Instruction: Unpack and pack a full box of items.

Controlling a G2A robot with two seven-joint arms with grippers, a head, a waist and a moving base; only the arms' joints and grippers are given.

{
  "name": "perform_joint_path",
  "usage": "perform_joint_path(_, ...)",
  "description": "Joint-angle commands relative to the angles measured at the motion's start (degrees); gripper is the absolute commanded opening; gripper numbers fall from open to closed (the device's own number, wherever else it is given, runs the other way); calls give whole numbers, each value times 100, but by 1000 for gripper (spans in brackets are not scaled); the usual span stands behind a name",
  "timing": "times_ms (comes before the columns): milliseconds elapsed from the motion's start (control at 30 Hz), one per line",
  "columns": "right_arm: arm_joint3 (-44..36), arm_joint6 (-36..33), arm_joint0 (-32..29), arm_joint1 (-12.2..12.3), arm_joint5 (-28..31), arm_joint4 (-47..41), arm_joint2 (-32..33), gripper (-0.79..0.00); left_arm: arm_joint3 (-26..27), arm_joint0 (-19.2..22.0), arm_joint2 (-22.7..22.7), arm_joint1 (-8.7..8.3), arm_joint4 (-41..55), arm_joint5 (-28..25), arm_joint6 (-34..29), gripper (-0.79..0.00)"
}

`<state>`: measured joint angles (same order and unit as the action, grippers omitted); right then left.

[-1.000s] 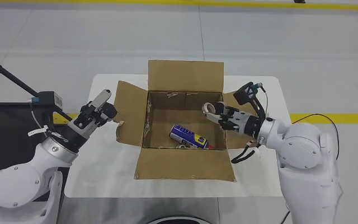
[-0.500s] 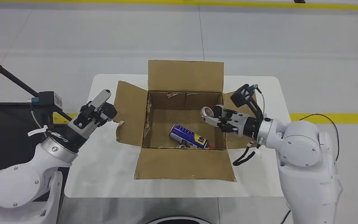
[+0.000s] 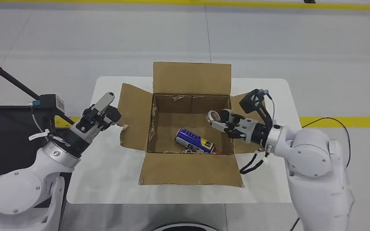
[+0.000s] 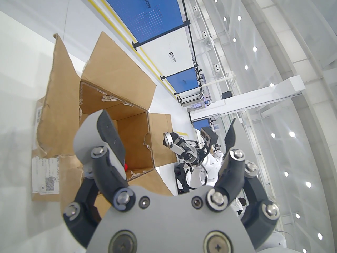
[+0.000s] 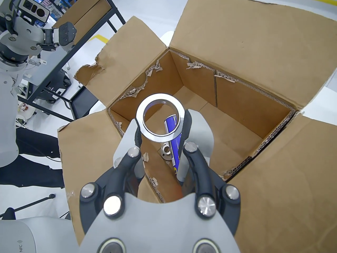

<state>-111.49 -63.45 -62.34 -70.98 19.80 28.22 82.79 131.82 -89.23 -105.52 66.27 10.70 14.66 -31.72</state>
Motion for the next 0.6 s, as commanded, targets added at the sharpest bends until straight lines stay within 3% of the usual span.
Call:
perform_joint_path(0,1,34,-26,17,-2,-12,-11,-785,0,0,0,0,0,0,0,0)
perform_joint_path(567,74,287,-34,164,29,-193,-19,-785,0,0,0,0,0,0,0,0)
